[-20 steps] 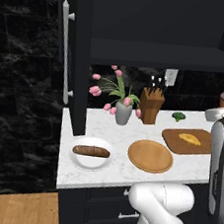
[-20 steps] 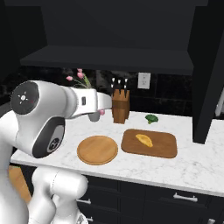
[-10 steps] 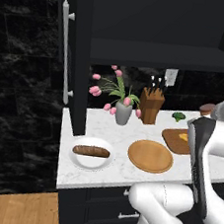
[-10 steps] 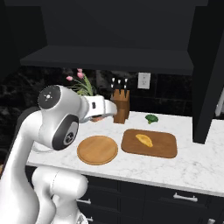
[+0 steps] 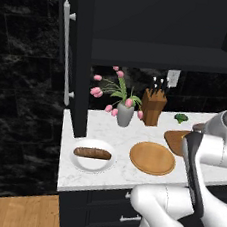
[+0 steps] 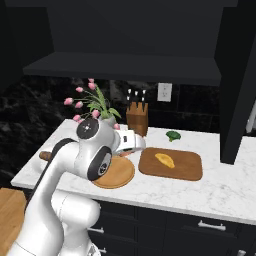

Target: From the different types of pastries on the counter, select a croissant and place it on the cutting board. Then retrieve a jar of jam from the cabinet and place it alongside the croissant on the cutting board.

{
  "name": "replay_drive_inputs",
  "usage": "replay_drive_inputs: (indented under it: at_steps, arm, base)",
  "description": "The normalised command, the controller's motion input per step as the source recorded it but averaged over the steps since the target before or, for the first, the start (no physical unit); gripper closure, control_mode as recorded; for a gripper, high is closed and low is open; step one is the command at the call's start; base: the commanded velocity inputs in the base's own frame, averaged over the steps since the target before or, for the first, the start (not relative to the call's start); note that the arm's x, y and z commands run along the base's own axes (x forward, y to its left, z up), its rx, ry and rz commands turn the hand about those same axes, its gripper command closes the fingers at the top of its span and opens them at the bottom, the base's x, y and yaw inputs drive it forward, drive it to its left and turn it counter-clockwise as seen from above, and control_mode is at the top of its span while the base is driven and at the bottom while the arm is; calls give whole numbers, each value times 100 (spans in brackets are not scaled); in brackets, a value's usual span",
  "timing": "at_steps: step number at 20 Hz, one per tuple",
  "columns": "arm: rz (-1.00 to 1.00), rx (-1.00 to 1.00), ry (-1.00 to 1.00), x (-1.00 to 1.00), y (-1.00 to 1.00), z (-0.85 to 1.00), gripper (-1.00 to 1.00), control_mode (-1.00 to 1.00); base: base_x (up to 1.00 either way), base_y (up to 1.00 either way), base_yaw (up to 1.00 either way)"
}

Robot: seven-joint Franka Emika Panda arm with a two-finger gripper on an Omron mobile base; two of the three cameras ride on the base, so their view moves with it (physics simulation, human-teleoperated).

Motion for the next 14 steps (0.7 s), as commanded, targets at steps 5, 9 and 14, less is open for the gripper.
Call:
replay_drive_inputs:
  at_steps: [5, 9, 14]
  arm:
    - [0, 0, 1, 50, -23, -74, 100, -100]
    - [0, 6, 0, 43, -30, -33, 100, -100]
    - [0, 9, 0, 38, -30, -22, 100, -100]
  base:
    - [0, 0, 0]
    - [0, 0, 0]
    - [0, 0, 0]
